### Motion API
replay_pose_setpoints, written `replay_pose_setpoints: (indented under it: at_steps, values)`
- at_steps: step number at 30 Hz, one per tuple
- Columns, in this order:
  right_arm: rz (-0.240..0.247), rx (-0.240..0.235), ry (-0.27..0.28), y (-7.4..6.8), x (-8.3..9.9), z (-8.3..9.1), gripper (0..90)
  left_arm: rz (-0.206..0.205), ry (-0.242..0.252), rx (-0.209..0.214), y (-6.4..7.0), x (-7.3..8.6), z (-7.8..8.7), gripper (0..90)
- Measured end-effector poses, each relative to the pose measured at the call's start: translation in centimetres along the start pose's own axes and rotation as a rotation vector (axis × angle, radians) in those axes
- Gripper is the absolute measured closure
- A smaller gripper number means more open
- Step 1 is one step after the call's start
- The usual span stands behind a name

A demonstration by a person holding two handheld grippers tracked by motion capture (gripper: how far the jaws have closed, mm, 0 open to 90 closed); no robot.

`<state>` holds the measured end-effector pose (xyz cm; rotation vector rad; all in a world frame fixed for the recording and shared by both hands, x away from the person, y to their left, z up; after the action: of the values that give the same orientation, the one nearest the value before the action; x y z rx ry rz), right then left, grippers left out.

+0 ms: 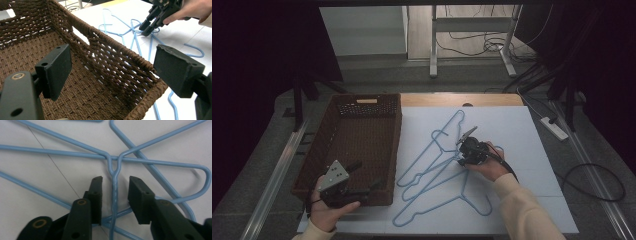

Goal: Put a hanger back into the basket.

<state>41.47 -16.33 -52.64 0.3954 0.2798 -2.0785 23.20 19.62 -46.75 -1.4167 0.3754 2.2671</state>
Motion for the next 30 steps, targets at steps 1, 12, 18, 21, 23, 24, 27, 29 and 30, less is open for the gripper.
replay_pose_setpoints:
  at_steps: [1,12,18,21,23,24,27,29,30]
  values:
    - [0.001,0.001,-0.004,-0.1,-0.1,-0.1,68.4,-0.001,0.0,0.0,0.0,0.0,0.0,16.0]
    - [0.047,0.051,-0.006,-0.4,-0.4,0.1,86.0,0.002,0.002,-0.008,0.2,-0.1,0.2,16.3]
    - [0.035,0.074,0.038,-0.4,-0.5,1.2,86.4,-0.002,0.004,-0.018,0.4,-0.2,0.2,16.6]
    - [0.03,0.083,0.051,-0.4,-0.5,1.6,86.4,-0.003,0.011,-0.021,0.5,-0.4,0.2,16.6]
    - [0.02,0.079,0.07,-0.2,-0.4,2.1,86.5,-0.004,0.015,-0.022,0.5,-0.6,0.3,16.6]
    - [0.015,0.075,0.088,-0.1,-0.3,2.5,86.5,-0.006,0.018,-0.022,0.6,-0.7,0.3,16.6]
    - [0.007,0.072,0.106,-0.1,-0.3,3.1,86.5,-0.009,0.022,-0.02,0.8,-1.0,0.4,16.6]
    - [0.008,0.071,0.131,-0.2,-0.2,4.0,86.5,-0.013,0.024,-0.014,1.0,-1.3,0.4,16.6]
    - [0.008,0.07,0.142,-0.2,-0.1,4.4,86.5,-0.016,0.023,-0.011,1.1,-1.5,0.3,16.6]
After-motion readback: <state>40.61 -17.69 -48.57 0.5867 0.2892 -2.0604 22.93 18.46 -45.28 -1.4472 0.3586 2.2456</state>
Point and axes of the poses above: each handheld gripper's, and its own axes: z roughly backward along the jaws, x roughly out of its underside, y roughly to its right, the point moved 3 cm from there along -z, roughly forward along the jaws, and after that the axes turned 9 degrees about -x, right-handed, at the moved point
